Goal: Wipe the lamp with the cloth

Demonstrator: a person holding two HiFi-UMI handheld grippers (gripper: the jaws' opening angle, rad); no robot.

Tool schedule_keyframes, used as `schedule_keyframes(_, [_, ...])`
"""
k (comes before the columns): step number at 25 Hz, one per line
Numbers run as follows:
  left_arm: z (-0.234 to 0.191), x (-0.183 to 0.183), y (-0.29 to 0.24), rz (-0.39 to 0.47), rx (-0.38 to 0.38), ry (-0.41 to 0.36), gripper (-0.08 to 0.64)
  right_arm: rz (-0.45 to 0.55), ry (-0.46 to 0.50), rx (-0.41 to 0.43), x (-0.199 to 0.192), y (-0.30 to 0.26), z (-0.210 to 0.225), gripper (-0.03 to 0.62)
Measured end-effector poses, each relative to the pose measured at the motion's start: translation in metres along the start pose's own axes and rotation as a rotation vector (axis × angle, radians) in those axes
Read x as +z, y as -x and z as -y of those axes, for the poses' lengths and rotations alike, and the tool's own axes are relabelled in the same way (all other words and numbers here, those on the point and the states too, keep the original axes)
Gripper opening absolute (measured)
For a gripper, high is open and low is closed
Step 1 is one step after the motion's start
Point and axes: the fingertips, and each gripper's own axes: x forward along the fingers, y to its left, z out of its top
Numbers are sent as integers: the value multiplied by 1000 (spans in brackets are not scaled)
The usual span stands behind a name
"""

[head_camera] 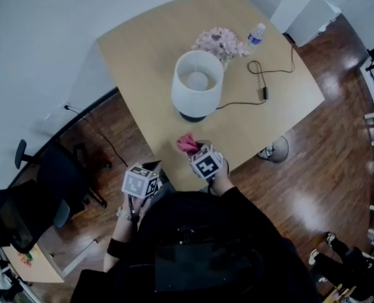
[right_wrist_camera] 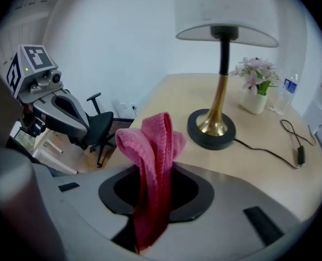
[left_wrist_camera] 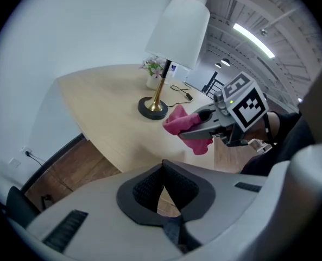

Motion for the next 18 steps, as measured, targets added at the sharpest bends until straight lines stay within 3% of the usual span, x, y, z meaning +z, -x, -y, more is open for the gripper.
schedule_keyframes(6, [-14, -11, 14, 12, 53, 51, 0, -39, 45, 51, 17, -48, -23, 114])
schedule_keyframes(14, [-16, -10, 16, 17, 60, 42, 0, -146, 95, 14, 26, -95, -27, 120])
schedule_keyframes(18, [-16, -11, 16, 22, 57, 50, 0, -145, 90, -3, 31, -99, -25, 184])
